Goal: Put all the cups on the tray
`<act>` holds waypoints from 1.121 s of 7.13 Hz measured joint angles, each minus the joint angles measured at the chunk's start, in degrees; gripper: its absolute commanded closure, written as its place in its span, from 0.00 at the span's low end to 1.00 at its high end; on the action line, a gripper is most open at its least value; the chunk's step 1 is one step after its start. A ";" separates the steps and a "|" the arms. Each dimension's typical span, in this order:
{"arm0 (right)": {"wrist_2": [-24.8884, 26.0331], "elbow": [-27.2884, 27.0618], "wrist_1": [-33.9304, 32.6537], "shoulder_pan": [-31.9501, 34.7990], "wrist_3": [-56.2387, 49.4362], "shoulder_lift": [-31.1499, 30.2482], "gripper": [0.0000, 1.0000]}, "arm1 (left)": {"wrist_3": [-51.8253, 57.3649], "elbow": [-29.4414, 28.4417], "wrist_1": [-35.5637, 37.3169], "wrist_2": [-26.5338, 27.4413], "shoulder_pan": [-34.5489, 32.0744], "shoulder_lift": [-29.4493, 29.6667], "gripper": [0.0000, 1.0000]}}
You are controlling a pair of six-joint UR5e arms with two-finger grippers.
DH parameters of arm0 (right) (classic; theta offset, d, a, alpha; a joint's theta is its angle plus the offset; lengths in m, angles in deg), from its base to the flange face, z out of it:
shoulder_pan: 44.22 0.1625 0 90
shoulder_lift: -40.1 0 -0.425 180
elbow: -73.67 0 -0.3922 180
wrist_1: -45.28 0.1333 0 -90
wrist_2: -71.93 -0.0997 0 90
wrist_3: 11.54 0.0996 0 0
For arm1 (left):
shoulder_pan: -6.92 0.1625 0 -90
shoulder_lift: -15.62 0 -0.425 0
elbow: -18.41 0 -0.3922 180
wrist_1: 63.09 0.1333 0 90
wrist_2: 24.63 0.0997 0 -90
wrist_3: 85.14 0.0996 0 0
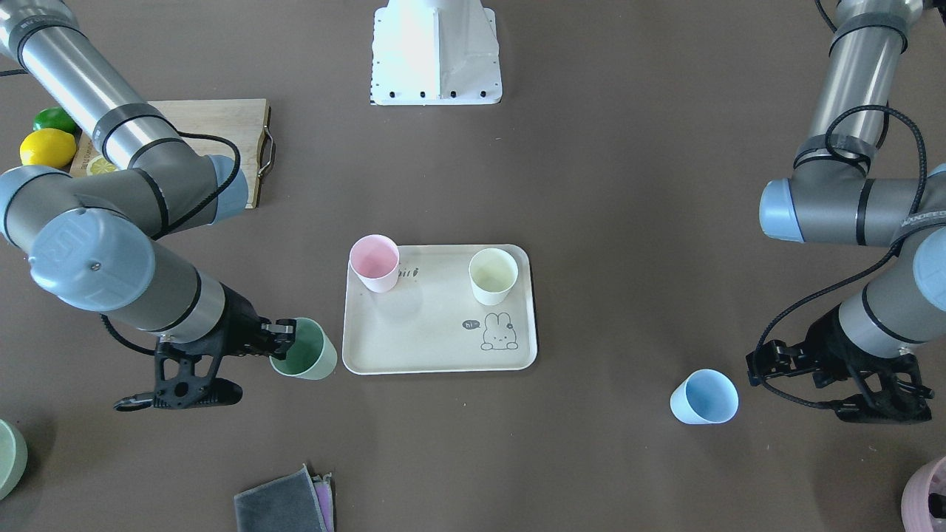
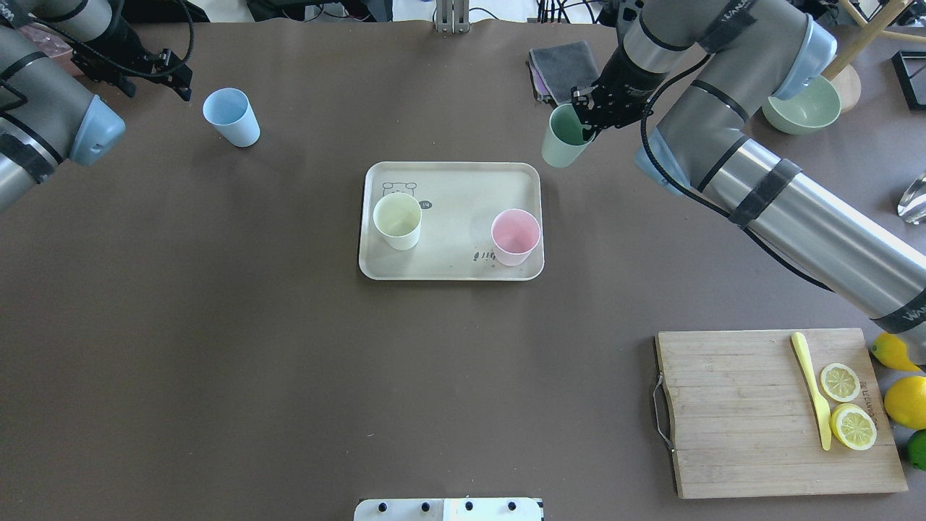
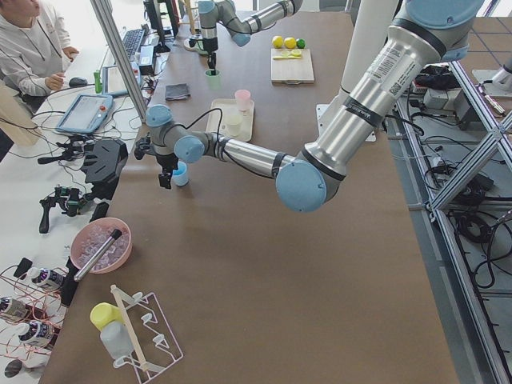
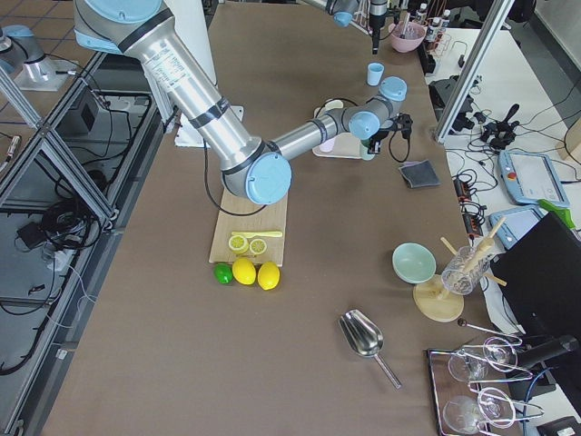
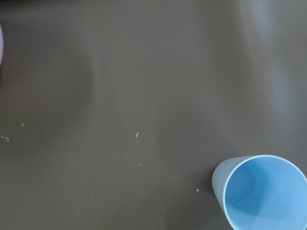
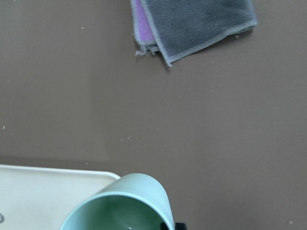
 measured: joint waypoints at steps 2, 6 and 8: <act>0.60 -0.05 0.36 -3.58 1.88 1.15 0.01 | -2.78 -1.86 -1.99 -0.04 2.47 0.99 0.07; 4.73 -0.25 3.87 -7.07 4.73 1.62 0.00 | -2.82 -5.56 -2.89 -0.51 2.79 3.71 0.30; 4.62 -2.06 3.92 -6.64 5.42 1.00 0.00 | -2.62 -8.21 -4.84 -0.81 2.79 4.25 1.00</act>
